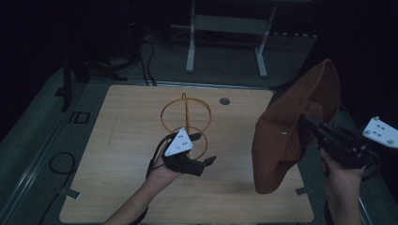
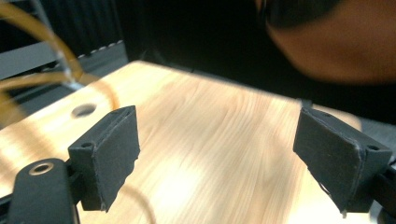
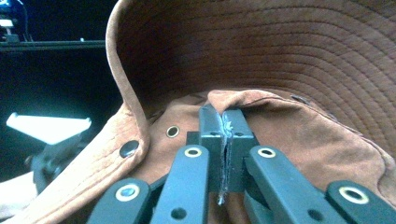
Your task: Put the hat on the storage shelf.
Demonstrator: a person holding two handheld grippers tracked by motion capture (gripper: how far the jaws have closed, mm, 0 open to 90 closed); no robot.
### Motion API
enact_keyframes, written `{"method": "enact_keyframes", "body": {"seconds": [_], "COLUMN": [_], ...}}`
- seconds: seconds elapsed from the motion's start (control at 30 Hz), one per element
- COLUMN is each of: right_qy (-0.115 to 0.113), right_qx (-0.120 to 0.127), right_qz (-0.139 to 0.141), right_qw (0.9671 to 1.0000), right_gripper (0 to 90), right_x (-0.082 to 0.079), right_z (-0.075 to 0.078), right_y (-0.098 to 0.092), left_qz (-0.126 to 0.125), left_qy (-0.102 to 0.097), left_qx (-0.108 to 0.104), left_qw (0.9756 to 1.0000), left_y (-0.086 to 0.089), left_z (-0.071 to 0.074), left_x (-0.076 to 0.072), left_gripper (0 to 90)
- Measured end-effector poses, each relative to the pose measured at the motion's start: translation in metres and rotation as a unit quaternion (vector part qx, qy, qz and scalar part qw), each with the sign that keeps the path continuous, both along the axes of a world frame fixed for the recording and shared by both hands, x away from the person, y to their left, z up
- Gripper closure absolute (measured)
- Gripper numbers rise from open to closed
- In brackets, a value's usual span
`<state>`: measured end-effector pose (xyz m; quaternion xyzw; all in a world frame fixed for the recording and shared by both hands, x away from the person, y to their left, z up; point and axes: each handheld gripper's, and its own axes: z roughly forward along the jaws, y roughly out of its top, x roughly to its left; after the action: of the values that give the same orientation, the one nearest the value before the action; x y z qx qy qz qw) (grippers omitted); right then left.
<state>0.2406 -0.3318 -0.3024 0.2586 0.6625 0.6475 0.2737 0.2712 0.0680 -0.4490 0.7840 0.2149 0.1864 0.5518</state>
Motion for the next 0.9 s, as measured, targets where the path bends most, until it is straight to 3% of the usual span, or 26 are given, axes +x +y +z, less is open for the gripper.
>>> {"method": "enact_keyframes", "body": {"seconds": [0.27, 0.43, 0.47, 0.5, 0.63, 0.73, 0.9], "right_qy": [-0.010, -0.013, -0.015, -0.015, -0.012, -0.005, 0.009], "right_qx": [-0.008, -0.017, -0.021, -0.030, -0.054, -0.073, -0.116], "right_qz": [0.007, 0.020, 0.019, 0.025, 0.022, 0.026, 0.026], "right_qw": [0.9999, 0.9996, 0.9995, 0.9991, 0.9982, 0.9970, 0.9929], "right_gripper": [88.9, 88.9, 88.9, 89.0, 88.9, 88.9, 88.9], "right_x": [0.022, 0.034, 0.037, 0.044, 0.055, 0.066, 0.090], "right_z": [0.031, 0.043, 0.045, 0.051, 0.059, 0.061, 0.056], "right_y": [0.036, 0.061, 0.067, 0.084, 0.113, 0.135, 0.179], "left_qz": [0.042, 0.072, 0.086, 0.092, 0.121, 0.137, 0.145], "left_qy": [0.020, 0.015, 0.021, 0.024, 0.038, 0.038, 0.040], "left_qx": [0.007, 0.026, 0.024, 0.021, 0.003, 0.008, 0.010], "left_qw": [0.9989, 0.9970, 0.9958, 0.9953, 0.9920, 0.9899, 0.9886], "left_y": [0.042, 0.061, 0.075, 0.081, 0.103, 0.114, 0.123], "left_z": [-0.043, -0.060, -0.069, -0.073, -0.087, -0.093, -0.099], "left_x": [-0.025, -0.037, -0.042, -0.043, -0.050, -0.053, -0.056], "left_gripper": [14.5, 14.5, 14.5, 14.5, 14.5, 14.5, 14.5]}}
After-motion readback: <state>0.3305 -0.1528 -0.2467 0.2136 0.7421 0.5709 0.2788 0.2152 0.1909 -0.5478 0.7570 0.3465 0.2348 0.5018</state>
